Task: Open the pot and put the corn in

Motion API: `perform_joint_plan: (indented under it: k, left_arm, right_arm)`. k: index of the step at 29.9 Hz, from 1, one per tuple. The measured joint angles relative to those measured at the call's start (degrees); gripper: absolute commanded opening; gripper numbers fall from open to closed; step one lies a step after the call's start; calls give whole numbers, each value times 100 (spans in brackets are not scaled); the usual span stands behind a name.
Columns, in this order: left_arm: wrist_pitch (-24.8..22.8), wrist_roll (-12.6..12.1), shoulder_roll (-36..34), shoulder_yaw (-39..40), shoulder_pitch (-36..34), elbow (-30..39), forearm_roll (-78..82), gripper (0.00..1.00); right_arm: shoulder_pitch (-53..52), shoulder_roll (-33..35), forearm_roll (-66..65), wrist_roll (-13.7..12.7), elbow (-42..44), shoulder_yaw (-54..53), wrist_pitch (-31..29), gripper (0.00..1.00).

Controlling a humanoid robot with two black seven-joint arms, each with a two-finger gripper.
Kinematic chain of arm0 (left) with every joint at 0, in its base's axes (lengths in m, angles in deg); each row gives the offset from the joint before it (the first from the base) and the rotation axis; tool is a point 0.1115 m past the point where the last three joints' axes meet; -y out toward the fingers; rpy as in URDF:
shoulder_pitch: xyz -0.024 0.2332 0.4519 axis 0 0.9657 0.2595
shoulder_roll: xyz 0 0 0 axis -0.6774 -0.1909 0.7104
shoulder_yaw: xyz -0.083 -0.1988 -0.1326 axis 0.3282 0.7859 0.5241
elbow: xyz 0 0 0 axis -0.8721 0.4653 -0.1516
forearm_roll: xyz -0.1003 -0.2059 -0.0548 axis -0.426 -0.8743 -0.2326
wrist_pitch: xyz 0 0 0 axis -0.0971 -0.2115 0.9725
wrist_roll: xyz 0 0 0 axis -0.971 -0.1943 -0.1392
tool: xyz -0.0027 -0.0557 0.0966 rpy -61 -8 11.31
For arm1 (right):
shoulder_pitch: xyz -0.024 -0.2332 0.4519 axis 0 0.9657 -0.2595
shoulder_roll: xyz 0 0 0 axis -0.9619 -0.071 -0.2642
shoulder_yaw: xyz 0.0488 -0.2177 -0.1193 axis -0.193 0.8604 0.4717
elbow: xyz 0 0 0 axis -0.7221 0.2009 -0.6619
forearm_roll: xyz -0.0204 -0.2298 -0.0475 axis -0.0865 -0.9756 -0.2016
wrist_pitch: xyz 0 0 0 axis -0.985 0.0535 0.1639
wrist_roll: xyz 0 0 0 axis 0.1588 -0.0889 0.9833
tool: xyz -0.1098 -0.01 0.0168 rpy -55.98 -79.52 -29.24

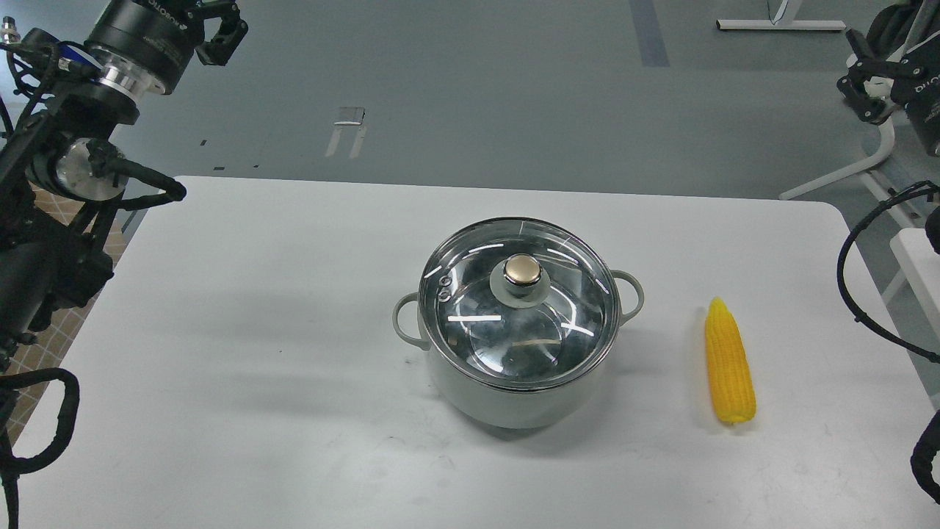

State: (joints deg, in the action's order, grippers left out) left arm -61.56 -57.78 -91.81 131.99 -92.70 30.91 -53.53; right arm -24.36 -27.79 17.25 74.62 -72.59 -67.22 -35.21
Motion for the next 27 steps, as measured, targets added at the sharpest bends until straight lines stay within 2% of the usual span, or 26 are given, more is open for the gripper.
perform_joint_plan:
  k: [21, 27]
  left_arm:
    - [-144, 71, -235, 1, 137, 20, -128, 97]
    - [-152, 81, -695, -387, 154, 928, 567, 95]
  right_arm:
    - [-75, -20, 26, -13, 11, 7, 0, 100]
    - [-35, -49, 43, 0, -1, 15, 0, 100]
